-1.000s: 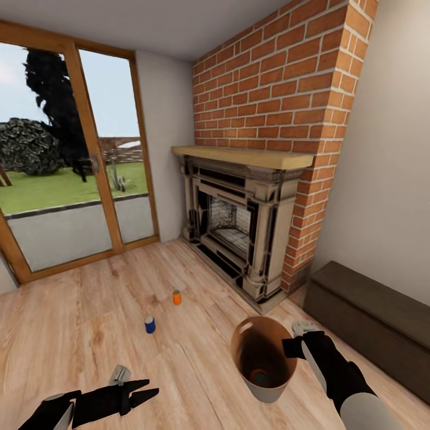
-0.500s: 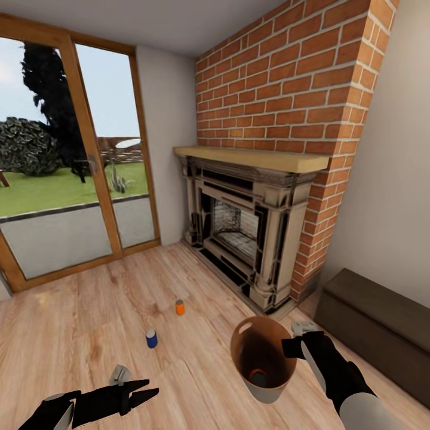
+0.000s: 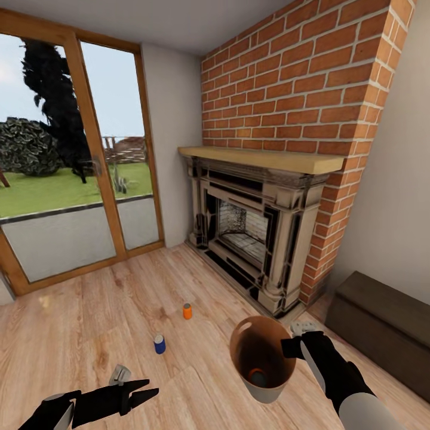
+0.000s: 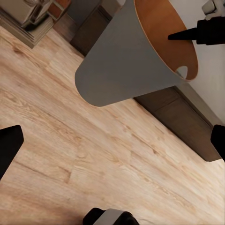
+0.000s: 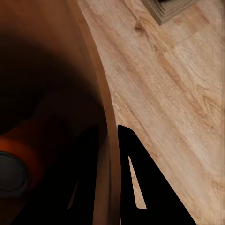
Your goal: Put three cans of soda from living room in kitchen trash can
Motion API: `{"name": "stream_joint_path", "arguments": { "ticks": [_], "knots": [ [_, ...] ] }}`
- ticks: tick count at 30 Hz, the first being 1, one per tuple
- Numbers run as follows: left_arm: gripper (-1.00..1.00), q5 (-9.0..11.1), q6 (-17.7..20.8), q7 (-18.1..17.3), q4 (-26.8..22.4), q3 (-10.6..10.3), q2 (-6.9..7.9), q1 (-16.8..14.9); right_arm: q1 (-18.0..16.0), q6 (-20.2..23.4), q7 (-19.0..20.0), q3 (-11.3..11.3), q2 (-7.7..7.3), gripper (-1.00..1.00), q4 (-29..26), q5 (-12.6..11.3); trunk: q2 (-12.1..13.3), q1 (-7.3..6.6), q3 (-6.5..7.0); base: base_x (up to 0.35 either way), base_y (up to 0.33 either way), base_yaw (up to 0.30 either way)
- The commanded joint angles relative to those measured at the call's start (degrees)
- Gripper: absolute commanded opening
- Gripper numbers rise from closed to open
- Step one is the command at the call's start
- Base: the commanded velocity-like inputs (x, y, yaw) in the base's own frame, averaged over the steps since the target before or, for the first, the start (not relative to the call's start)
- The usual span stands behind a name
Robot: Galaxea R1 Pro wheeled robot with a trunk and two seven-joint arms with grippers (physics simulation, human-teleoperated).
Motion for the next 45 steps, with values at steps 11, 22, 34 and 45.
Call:
{"name": "stream_joint_path", "arguments": {
  "ticks": [11, 22, 34, 45],
  "knots": [
    [1.0, -0.05, -0.14, 0.16, 0.01, 0.0, 0.08, 0.0, -0.03, 0.0, 0.24, -0.03, 0.01, -1.0, -0.09, -0.81, -0.01, 0.0, 0.01, 0.002, 0.004, 0.0],
    [1.0, 0.14, -3.79, 36.85, -1.93, 0.15, -4.18, 0.0, -0.03, 0.08, 0.26, -0.1, -0.07, -1.0, -0.18, -0.81, -0.01, 0.0, 0.01, 0.0, 0.0, 0.0],
    [1.0, -0.04, -9.02, 58.42, -4.19, 0.0, -10.52, 0.0, -0.03, 0.08, 0.23, -0.12, -0.08, -1.0, -0.16, -0.81, -0.01, 0.0, 0.01, 0.014, 0.0, 0.0],
    [1.0, -0.14, -9.66, 59.31, -4.16, 0.06, -10.8, 0.0, -0.03, 0.08, 0.21, -0.05, -0.08, -1.0, -0.15, -0.81, -0.01, 0.0, 0.01, 0.276, 0.0, 0.0]
  ]
}}
